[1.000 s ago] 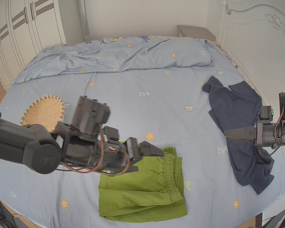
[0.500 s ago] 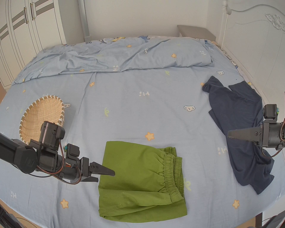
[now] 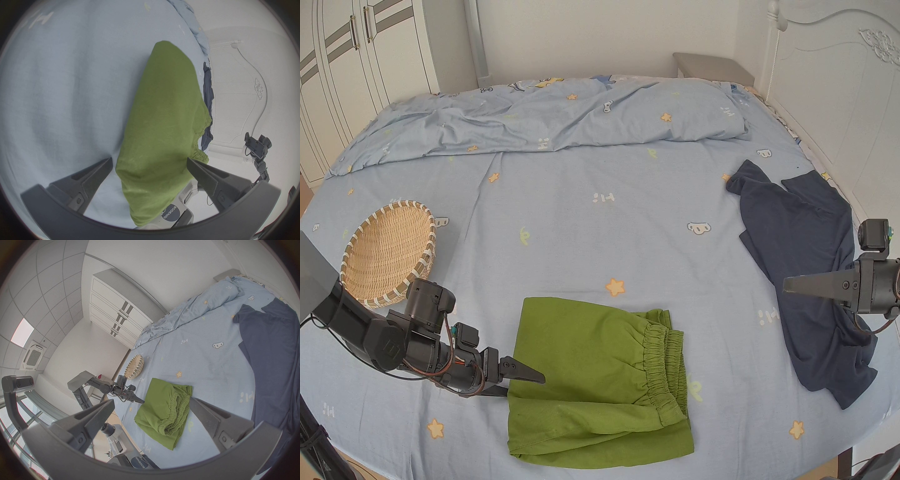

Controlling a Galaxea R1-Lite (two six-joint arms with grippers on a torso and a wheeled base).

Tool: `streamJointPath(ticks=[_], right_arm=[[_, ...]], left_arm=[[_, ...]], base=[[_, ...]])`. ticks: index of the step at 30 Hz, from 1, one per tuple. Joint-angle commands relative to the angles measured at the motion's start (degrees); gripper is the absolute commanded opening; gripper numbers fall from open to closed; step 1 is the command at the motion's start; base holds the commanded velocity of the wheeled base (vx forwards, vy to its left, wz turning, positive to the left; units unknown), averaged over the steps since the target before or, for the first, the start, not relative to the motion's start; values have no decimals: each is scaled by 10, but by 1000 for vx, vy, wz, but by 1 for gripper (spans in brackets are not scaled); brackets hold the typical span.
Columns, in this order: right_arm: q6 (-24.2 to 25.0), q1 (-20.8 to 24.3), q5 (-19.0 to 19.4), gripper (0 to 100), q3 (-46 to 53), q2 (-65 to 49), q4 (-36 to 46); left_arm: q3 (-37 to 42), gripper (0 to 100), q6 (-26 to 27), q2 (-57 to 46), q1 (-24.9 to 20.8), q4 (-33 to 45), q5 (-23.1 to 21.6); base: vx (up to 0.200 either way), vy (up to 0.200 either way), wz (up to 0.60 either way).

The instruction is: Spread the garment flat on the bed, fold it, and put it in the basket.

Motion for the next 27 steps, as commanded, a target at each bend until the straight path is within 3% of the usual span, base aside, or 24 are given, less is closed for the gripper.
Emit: streamJointPath(ticks=[1, 6, 12, 19, 20, 27], right_arm=[[0, 1, 0, 100, 1, 0, 0], [0, 1, 0, 100, 0, 0, 0], [0, 1, 0, 100, 1, 1, -2], [0, 0, 0, 100, 1, 1, -3], [0, 1, 0, 100, 1, 2, -3], [0, 1, 0, 100, 1, 1, -3]], left_arm=[[-3, 100, -2, 34, -11, -7, 0], [5, 100, -9, 41, -29, -49, 0], [8, 100, -69, 49, -66, -117, 0], [34, 100, -79, 53, -77, -176, 1], [34, 0, -80, 53, -77, -176, 1], [31, 0, -90, 54, -81, -177, 0]], base=[[0, 0, 0], [0, 0, 0], [0, 0, 0], [0, 0, 0], [0, 0, 0], [0, 0, 0]])
